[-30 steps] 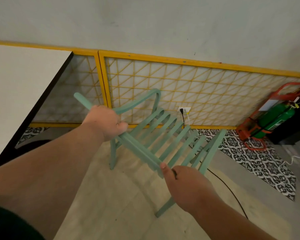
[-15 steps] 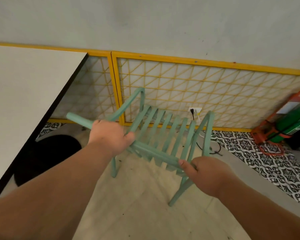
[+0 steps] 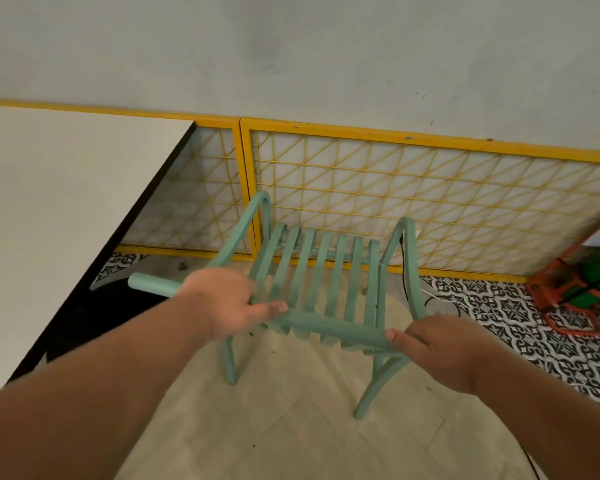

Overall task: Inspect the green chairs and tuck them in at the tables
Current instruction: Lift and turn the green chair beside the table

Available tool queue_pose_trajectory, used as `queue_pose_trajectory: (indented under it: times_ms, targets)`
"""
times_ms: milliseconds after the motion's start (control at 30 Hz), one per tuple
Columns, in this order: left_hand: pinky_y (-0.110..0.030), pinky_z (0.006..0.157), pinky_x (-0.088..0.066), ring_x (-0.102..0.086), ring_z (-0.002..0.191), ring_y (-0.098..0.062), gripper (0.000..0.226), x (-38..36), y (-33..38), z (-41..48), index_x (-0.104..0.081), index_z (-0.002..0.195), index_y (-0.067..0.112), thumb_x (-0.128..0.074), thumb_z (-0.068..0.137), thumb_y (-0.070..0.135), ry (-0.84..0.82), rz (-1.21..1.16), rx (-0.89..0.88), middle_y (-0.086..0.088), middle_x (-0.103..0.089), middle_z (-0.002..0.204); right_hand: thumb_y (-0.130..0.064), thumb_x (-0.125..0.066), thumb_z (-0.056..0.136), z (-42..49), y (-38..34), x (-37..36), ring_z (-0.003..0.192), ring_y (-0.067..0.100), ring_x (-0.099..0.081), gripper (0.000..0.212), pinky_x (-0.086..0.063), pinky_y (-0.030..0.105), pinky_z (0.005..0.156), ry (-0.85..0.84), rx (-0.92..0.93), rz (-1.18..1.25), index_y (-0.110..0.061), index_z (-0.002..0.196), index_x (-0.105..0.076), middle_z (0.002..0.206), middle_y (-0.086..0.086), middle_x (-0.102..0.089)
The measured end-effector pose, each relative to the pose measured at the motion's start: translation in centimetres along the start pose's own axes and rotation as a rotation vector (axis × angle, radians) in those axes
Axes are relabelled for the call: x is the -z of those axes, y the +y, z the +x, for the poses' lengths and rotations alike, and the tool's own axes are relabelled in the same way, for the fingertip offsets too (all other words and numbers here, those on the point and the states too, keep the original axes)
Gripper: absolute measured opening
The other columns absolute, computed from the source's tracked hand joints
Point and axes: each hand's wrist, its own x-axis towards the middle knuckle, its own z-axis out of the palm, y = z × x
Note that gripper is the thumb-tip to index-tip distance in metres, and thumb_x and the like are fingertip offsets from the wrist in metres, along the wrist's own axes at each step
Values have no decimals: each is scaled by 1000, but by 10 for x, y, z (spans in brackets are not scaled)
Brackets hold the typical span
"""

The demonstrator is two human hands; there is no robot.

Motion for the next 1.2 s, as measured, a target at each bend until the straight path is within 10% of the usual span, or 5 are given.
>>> queue_pose_trajectory:
  times_ms: [233,567,733,967,1200]
  targets:
    - [-34,64,-50,-65,72,-12,120,3,-32,19,-75,75,25,-7,30,112,-80,-11,25,5,-70,72,-101,10,57,7,-1,3,85,13,-65,121,-56,40,85,-47,-35,38,-20,93,-73,91,1,-70]
    - [-34,62,-51,-68,68,-15,114,3,-31,15,-75,74,20,-12,43,110,-88,0,41,3,-66,64,-75,-36,93,10,-20,10,88,19,-67,67,-54,41,87,-38,-183,269,-18,90,-72,92,3,-69]
    - [-34,63,-52,-68,69,-15,121,3,-31,15,-77,74,21,-5,37,111,-77,12,35,5,-64,63,-74,-25,99,36,-99,11,89,22,-68,72,-54,42,88,1,-177,466,-19,97,-72,96,4,-70]
    - [-33,57,-45,-64,63,-15,103,5,-29,13,-63,55,21,-11,44,110,-82,22,31,4,-59,57,-71,-20,97,53,-132,-5,64,21,-64,76,-47,32,57,97,-224,67,-19,75,-71,69,2,-67]
    - [-33,56,-44,-63,62,-15,98,6,-25,11,-61,55,22,-15,46,108,-93,44,79,4,-59,57,-63,-21,95,58,-124,-14,63,23,-64,72,-52,33,59,140,-181,59,-16,70,-70,69,4,-67]
